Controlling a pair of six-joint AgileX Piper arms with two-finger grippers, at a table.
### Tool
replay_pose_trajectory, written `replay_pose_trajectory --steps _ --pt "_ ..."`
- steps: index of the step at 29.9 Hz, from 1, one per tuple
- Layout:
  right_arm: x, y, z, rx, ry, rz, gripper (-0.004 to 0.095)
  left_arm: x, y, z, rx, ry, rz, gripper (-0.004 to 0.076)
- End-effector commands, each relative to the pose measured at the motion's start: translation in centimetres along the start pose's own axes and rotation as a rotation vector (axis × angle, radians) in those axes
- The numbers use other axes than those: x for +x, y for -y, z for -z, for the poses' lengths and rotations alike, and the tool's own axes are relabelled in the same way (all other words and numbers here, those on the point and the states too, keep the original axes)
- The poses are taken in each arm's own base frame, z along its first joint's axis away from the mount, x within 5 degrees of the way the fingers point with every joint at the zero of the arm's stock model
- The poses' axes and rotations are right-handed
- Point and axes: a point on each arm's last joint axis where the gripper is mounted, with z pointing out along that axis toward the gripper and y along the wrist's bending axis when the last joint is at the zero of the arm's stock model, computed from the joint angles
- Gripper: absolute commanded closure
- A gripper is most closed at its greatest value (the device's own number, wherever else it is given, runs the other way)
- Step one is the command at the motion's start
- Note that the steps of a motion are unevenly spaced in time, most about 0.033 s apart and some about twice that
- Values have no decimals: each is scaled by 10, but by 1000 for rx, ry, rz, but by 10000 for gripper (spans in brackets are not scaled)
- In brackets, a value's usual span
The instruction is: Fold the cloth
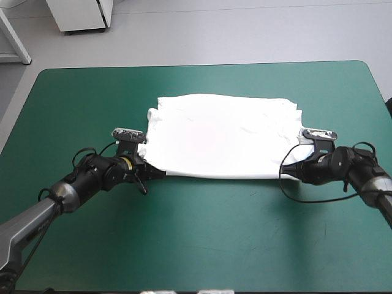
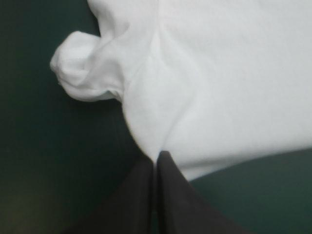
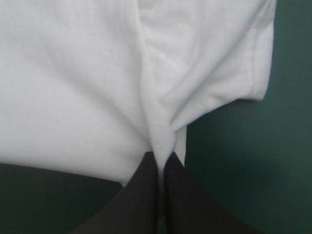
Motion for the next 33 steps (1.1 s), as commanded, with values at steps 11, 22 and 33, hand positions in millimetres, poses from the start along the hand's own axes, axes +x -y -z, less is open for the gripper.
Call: replay_pose_trajectory --steps 11,22,33 --pt "54 -3 39 -27 -7 0 925 57 4 35 33 -86 93 733" --pt "60 -5 41 -39 -137 -24 389 64 6 50 24 -296 131 272" --pt "9 -15 123 -1 94 -29 368 0 -3 146 -79 -31 -15 232"
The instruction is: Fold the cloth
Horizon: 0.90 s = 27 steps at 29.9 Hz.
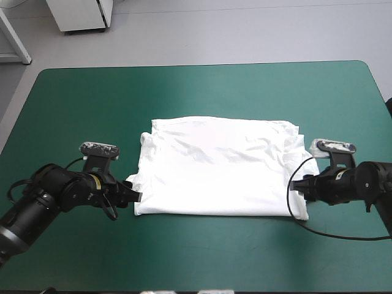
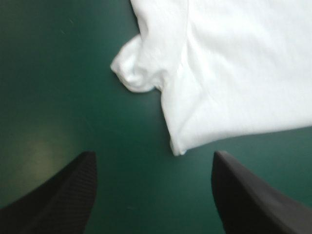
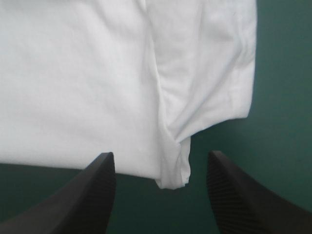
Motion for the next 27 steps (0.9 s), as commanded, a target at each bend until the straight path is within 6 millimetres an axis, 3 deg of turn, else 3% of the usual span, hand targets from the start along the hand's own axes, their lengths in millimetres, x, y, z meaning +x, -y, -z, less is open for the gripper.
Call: replay_pose_trajectory --steps 1,5,8,15,19,27 --pt "-21 -4 40 38 125 -4 368 -19 -3 39 -23 129 -16 232" --pt "-40 -2 67 117 214 7 368 -35 -2 60 -15 227 -13 232" --pt "-51 0 66 153 203 -1 372 -39 -1 64 -4 260 -12 232" --pt "-73 9 11 196 64 -22 372 -38 1 64 27 256 2 232" --pt "-84 25 -27 191 -25 -87 372 -38 2 64 38 255 7 232" --pt "-93 51 -72 163 -106 -138 372 -39 3 64 47 267 0 232"
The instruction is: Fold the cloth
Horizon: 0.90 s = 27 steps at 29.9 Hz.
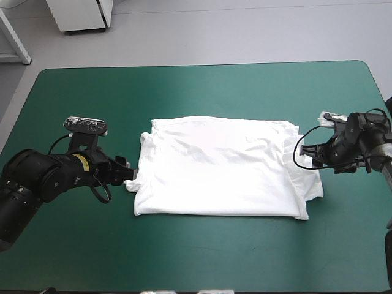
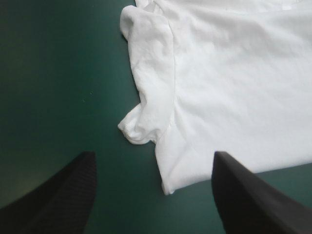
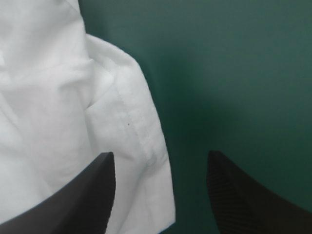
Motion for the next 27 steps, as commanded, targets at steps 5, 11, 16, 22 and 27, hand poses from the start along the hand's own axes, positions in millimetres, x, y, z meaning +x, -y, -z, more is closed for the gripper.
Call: replay_pose_trajectory --steps 5,11,16,22,27 --pt "-13 0 -10 -23 22 0 396 -11 3 12 33 108 -6 232" --pt "-15 -1 -31 -32 -30 -19 470 -11 3 12 33 108 -6 232" --pt "-17 0 -41 -27 -51 -22 539 -11 3 12 33 108 -5 232" --pt "-6 2 -56 -19 -120 -25 720 -11 3 12 36 107 -3 232" --pt "-5 0 -46 -33 -87 -32 923 -11 3 12 37 103 -2 233"
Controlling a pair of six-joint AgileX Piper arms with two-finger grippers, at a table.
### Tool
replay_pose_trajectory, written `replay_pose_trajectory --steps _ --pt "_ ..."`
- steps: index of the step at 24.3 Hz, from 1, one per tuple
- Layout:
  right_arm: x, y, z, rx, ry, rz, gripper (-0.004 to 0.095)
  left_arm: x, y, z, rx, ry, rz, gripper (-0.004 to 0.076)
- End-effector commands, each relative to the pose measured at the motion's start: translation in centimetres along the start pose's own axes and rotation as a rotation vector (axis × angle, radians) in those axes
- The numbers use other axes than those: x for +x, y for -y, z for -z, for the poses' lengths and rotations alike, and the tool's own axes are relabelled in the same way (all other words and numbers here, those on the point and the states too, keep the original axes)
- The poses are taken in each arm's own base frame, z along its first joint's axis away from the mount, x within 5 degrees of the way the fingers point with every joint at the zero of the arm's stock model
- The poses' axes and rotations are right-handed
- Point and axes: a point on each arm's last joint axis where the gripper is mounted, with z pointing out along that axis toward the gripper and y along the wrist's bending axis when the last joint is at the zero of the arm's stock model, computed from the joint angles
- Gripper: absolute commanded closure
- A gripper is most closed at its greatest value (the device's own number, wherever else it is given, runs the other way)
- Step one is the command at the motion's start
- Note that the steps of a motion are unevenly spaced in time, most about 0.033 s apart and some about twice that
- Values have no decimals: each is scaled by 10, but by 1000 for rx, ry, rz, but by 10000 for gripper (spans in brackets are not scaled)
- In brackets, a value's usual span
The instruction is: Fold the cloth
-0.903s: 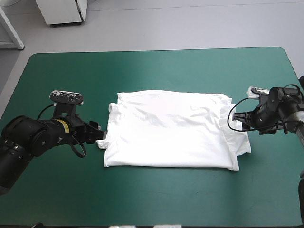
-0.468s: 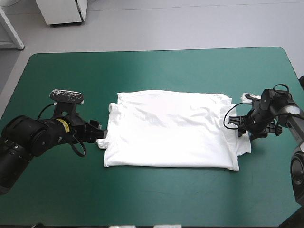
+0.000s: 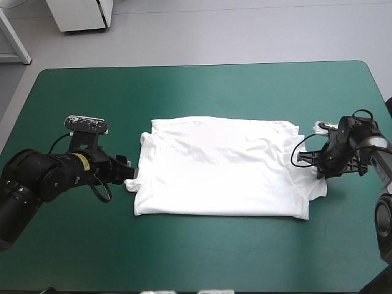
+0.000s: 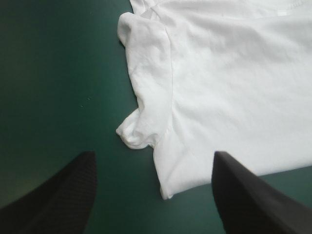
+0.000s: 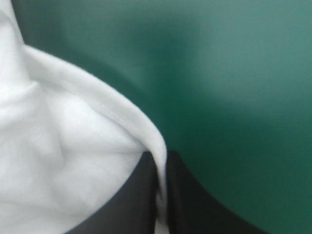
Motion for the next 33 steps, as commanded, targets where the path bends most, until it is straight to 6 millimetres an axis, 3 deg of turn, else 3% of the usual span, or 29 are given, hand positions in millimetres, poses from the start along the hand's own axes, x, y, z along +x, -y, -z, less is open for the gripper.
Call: replay_pose_trajectory --steps 1,7,8,11,15,18,22,25,27,33 --pt "3 -5 15 -58 49 -29 925 -9 3 12 30 88 3 233" --pt "5 -18 63 -188 182 -26 925 -9 3 12 30 88 3 233" --pt "5 -26 75 -239 216 -12 925 -9 3 12 30 90 3 233" --pt "9 -50 86 -293 239 42 925 -9 3 12 30 90 3 233" --pt "14 -89 82 -343 262 136 925 -9 3 12 30 90 3 233" --pt "14 -116 65 -373 255 173 925 -9 3 12 30 90 3 233" --pt "13 -130 37 -381 166 176 925 -9 3 12 30 88 3 234" --pt "13 -133 29 -382 139 176 911 -9 3 12 30 88 3 239" --pt "14 -133 28 -381 127 183 851 -9 3 12 30 88 3 254" --pt "21 -134 35 -413 78 210 494 -9 3 12 30 88 3 285"
